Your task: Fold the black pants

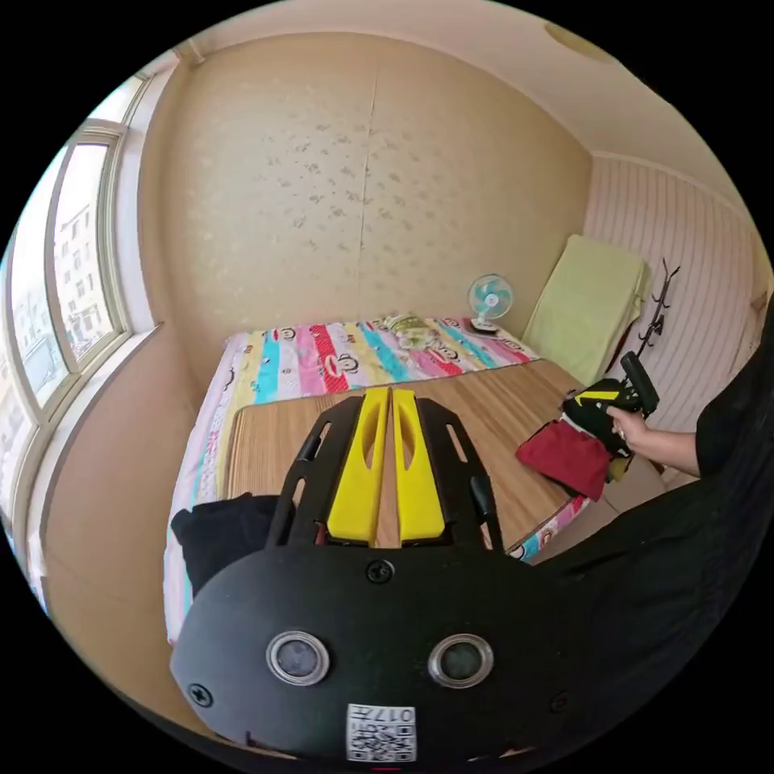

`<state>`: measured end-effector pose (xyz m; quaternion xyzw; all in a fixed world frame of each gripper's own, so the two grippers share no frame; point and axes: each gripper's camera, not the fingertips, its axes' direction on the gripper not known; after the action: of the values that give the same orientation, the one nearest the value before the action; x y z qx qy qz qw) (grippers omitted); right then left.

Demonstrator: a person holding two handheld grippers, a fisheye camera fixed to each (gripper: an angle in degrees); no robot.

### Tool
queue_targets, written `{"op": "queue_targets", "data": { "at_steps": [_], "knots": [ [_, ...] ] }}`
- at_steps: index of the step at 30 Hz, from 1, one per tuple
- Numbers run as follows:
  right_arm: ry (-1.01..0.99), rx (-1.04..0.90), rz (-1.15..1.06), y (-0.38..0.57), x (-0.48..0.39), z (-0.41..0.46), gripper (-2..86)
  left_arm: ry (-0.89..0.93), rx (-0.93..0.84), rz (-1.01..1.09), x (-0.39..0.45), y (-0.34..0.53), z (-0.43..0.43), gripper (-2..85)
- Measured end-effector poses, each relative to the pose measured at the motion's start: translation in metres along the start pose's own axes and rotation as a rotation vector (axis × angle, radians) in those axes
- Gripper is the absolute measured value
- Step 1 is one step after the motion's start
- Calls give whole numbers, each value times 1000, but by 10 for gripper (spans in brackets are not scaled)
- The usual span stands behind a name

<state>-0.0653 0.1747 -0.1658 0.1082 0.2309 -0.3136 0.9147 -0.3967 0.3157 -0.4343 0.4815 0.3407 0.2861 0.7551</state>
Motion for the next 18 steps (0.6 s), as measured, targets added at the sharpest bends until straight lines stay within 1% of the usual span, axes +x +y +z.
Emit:
{"op": "queue_targets", "data": {
  "at_steps": [1,2,3,4,5,6,7,8,10,11,13,14,15,16,17,18],
  "knots": [
    [34,63,83,8,33,-14,10,102,94,-12,21,-14,8,-3],
    [44,83,128,14,49,-18,11,156,138,-24,30,-21,13,-4],
    [54,87,212,27,80,-21,15,259,213,-51,48,-31,23,-5],
    [62,35,299,42,112,-15,21,349,262,-81,66,-39,36,-6],
    [65,-5,347,50,128,-10,25,384,275,-92,76,-43,43,-7],
    [59,-81,442,67,160,0,37,422,278,-100,98,-50,57,-8],
    [38,-129,524,86,190,9,54,409,251,-94,123,-56,70,-7],
    [27,-144,558,95,205,12,59,391,236,-80,136,-58,75,-7],
    [29,-205,707,128,261,24,78,271,161,54,197,-67,89,-6],
    [31,-224,747,136,275,28,83,233,136,97,212,-69,93,-5],
    [-20,-242,897,161,326,42,99,122,50,257,264,-67,110,-4],
    [-43,-233,926,166,337,45,104,96,36,272,273,-64,115,-4],
    [-83,-226,981,174,358,55,112,49,21,244,283,-58,122,-4],
    [-117,-219,1028,180,375,65,121,46,7,184,285,-53,126,-4],
    [-129,-212,1044,181,383,70,122,68,-3,157,284,-51,127,-4],
    [-143,-204,1062,181,397,81,125,142,-28,98,280,-47,131,-5]
  ]
}}
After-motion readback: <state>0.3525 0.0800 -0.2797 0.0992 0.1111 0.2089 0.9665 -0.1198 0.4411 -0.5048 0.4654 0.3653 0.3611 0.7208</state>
